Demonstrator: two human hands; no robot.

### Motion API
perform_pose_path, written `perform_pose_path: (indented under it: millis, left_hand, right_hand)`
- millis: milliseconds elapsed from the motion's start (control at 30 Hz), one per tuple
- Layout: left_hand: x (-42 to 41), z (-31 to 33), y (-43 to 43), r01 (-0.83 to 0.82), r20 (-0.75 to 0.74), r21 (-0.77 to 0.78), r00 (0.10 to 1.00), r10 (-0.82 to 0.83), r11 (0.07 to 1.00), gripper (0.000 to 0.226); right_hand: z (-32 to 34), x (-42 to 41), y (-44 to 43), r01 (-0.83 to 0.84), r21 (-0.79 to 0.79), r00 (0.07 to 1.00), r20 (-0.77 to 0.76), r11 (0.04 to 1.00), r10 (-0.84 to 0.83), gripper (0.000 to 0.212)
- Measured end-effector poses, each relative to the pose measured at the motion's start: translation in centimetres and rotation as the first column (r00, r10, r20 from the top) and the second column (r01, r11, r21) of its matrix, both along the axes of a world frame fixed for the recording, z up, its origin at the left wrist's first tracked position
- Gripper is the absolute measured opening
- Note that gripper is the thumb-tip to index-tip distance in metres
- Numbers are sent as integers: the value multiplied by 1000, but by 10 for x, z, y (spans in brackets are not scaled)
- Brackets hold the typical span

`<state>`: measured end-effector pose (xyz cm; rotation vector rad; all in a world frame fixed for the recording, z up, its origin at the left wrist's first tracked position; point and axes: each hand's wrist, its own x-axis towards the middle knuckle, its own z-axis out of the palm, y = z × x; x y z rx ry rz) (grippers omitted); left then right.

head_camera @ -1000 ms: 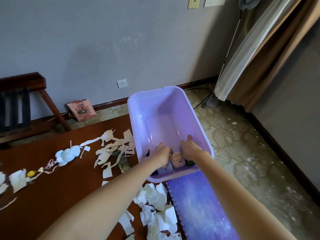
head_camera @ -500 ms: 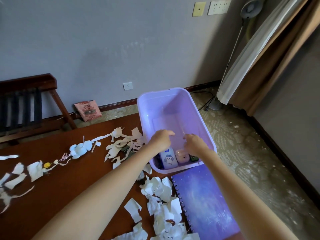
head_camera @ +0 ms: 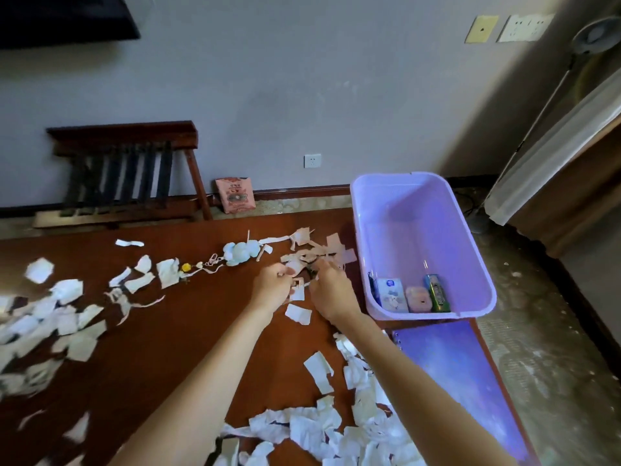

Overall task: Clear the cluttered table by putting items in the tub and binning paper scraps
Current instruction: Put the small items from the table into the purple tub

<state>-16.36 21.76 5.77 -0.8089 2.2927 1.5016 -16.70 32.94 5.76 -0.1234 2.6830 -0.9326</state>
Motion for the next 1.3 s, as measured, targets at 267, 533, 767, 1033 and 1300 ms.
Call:
perform_pose_path:
  millis: [267, 533, 767, 1033, 1300]
  left_hand:
    - [40, -39, -48, -72, 152, 30, 986, 67, 997, 27]
    - [29, -46, -75, -15, 102, -70, 994, 22, 997, 29]
    - [-7, -55, -107, 28, -23, -405, 999, -41, 914, 43]
    - [-50, -68, -133, 384, 155, -602, 916, -370, 700, 66]
    - [-62, -77, -126, 452, 263, -733, 878, -401, 509, 39]
  right_hand:
    - [-57, 11, 8, 99, 301, 964, 208, 948, -166, 51]
    - [-54, -4, -10, 133, 251, 858, 455, 959, -238, 42]
    - [-47, -8, -25, 39, 87, 817, 571, 995, -82, 17]
    - [-27, -30, -47, -66, -33, 751, 656, 997, 71, 18]
    - [-36, -43, -46, -114, 85, 886, 459, 990, 62, 41]
